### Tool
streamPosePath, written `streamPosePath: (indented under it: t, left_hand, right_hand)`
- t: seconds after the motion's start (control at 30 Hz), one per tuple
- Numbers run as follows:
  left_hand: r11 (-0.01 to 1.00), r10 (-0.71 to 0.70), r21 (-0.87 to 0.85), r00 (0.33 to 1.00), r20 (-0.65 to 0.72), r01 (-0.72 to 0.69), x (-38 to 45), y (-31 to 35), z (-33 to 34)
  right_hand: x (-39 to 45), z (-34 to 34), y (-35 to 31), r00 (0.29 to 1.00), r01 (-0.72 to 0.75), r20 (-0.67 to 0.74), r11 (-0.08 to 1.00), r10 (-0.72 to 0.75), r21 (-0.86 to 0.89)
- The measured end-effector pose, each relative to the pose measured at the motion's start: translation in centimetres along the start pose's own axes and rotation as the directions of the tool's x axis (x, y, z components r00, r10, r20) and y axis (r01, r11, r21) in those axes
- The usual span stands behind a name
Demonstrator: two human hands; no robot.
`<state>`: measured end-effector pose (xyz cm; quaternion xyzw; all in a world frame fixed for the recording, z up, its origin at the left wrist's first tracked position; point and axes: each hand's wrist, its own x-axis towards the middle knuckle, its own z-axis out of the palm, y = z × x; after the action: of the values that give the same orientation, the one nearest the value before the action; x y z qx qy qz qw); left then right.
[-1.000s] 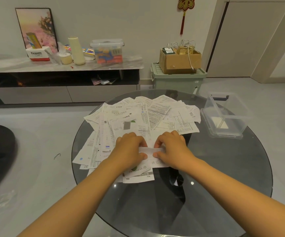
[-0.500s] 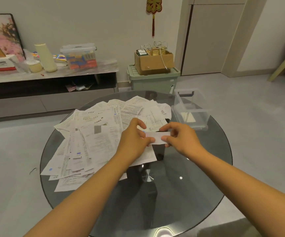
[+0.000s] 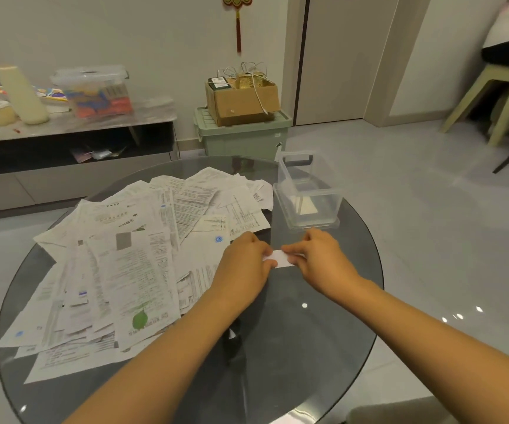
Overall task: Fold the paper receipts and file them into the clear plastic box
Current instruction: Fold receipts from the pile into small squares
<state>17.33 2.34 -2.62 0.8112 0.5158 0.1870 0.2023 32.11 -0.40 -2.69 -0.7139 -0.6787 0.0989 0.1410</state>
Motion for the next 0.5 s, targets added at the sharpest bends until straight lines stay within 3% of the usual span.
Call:
streamPosePath:
  t: [0.23, 0.5]
  left_hand:
    - [0.997, -0.057, -0.043, 0.998, 0.023, 0.058, 0.17, -0.41, -0.78]
    - [0.997, -0.057, -0.054, 0.998, 0.026, 0.058, -0.31, -0.46, -0.67]
  right_hand:
    - [-0.7, -0.71, 0.25, 1.0, 0.008, -0.01, 0.98, -0.01, -0.197]
    - [-0.62, -1.12, -0.09, 0.997, -0.05, 0.054, 0.99, 0.058, -0.135]
